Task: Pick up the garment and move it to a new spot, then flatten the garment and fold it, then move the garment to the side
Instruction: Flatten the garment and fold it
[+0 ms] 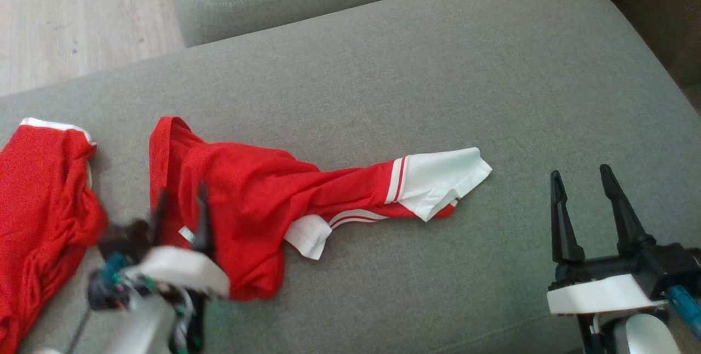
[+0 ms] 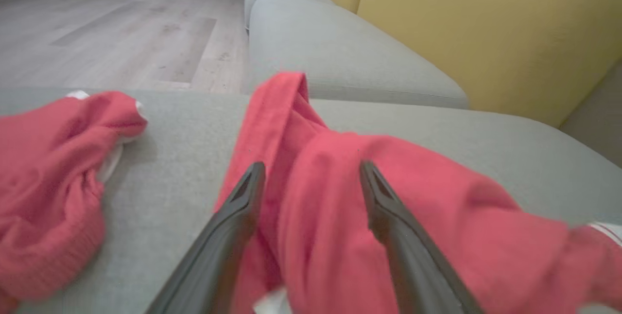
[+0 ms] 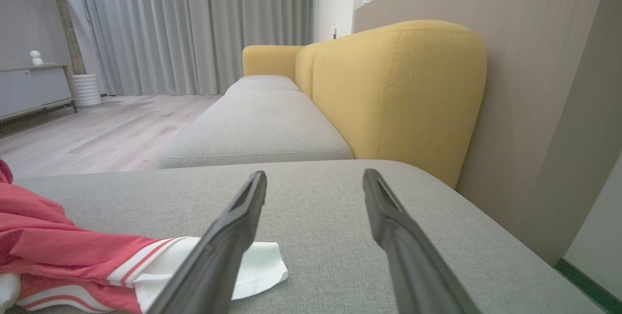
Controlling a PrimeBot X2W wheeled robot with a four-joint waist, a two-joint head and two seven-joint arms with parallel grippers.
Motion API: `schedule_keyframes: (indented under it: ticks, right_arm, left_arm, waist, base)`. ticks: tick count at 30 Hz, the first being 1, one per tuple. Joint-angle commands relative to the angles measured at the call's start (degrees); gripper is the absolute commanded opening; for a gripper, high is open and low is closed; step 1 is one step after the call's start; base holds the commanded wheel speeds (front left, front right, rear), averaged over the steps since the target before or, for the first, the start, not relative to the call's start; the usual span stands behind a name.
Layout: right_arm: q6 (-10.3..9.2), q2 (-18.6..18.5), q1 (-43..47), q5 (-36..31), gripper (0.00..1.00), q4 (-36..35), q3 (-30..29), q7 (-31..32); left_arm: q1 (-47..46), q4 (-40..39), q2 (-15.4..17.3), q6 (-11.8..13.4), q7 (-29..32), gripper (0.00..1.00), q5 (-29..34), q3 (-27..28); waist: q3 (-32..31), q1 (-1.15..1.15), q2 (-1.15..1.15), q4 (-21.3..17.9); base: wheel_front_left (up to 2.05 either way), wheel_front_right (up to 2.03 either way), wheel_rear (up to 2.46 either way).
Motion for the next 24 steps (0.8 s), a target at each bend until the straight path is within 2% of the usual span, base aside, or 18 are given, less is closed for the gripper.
schedule_keyframes:
  ticks: [1,6,10,15,19,20,23,24]
  right_arm:
    - [0.44,-0.33,-1.33,0.07,1.00,-2.05,1.15,-0.62]
    - [0.44,-0.33,-1.10,0.28,1.00,-2.15,1.05,-0.62]
    - [0.44,-0.33,-1.22,0.44,1.00,-2.38,0.66,-0.62]
    - [0.44,-0.33,-1.94,0.52,1.00,-2.36,0.92,-0.62]
    - [0.44,-0.33,-2.30,0.53,1.00,-2.21,1.20,-0.62]
    - [0.44,-0.33,-2.30,0.50,1.00,-2.12,1.25,-0.62]
    - [0.44,-0.33,-2.23,0.55,1.00,-1.94,1.25,-0.62]
    - [0.44,-0.33,-2.20,0.57,1.00,-1.90,1.27,-0.62]
  left_arm:
    - [-0.04,-3.15,0.94,0.31,0.09,1.00,-0.02,1.32]
    - [10.10,-14.44,2.05,2.93,4.15,1.00,-0.18,-1.38]
    - [15.09,-20.37,3.42,3.94,8.24,1.00,-0.91,-3.19]
    - [15.73,-21.12,3.97,4.83,10.42,1.00,-1.38,-3.51]
    - [14.90,-19.95,3.22,3.60,11.18,1.00,-2.38,-4.09]
    - [14.67,-19.50,2.96,3.25,11.23,0.96,-2.70,-4.14]
    - [13.72,-17.88,2.51,2.17,11.07,0.10,-3.17,-4.31]
    - [13.32,-17.45,2.31,1.67,10.90,0.00,-3.44,-4.29]
  waist:
    - [-0.21,0.00,0.00,0.14]
    - [-0.27,0.00,0.00,0.47]
    - [0.64,0.00,0.00,1.13]
    - [1.58,0.00,0.00,1.34]
    - [1.93,0.00,0.00,1.01]
    - [1.93,0.00,0.00,0.88]
    - [1.90,0.00,0.00,0.51]
    - [1.87,0.00,0.00,0.43]
  base:
    - [0.00,0.00,0.00]
    - [0.00,0.00,0.00]
    - [0.00,0.00,0.00]
    - [0.00,0.00,0.00]
    - [0.00,0.00,0.00]
    - [0.00,0.00,0.00]
    - [0.00,0.00,0.00]
    - [0.00,0.00,0.00]
